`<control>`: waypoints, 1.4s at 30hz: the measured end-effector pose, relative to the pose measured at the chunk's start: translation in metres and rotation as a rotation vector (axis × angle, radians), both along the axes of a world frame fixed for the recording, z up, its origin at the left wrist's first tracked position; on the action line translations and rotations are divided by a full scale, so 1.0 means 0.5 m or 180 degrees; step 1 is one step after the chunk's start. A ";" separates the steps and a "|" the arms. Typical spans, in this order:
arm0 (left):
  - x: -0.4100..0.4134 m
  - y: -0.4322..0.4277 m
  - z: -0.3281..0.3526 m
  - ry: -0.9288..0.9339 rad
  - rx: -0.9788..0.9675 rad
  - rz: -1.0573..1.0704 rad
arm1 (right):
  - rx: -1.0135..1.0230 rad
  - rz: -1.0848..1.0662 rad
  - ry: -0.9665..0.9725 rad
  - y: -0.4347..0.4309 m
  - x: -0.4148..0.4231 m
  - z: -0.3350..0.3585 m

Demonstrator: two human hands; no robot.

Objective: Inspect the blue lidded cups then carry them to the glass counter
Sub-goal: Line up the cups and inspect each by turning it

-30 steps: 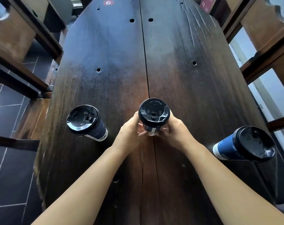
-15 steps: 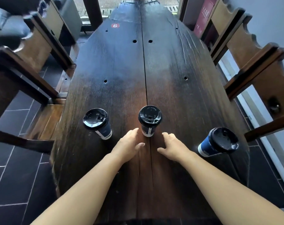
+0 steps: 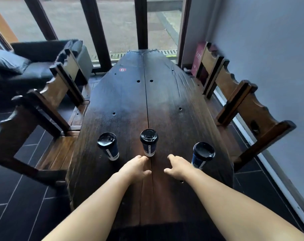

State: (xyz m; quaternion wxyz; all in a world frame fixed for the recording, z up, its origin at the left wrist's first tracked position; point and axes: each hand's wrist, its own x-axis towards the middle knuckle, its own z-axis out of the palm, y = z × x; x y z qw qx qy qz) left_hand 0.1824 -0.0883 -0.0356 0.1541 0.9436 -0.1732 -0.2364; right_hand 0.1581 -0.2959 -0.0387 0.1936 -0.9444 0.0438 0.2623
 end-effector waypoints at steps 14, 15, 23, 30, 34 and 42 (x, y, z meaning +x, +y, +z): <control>-0.001 -0.198 -0.006 -0.0148 -0.0474 -0.0461 | 0.0376 -0.0626 -0.0222 -0.170 -0.127 0.049; -0.004 -0.213 -0.013 -0.0146 -0.0580 -0.0428 | 0.0431 -0.0748 -0.0236 -0.189 -0.138 0.052; 0.008 -0.310 -0.095 0.0010 -0.0860 -0.0246 | 0.0419 -0.1815 -0.0726 -0.354 -0.122 0.064; 0.041 -0.383 -0.171 0.0542 -0.1583 0.0086 | 0.1166 -0.1468 -0.0625 -0.374 -0.046 -0.015; 0.052 -0.405 -0.204 0.0870 -0.2121 0.0242 | 0.1377 -0.1312 -0.0534 -0.359 -0.023 -0.054; 0.052 -0.405 -0.209 0.0854 -0.2355 0.0298 | 0.1331 -0.1272 -0.0705 -0.349 -0.015 -0.053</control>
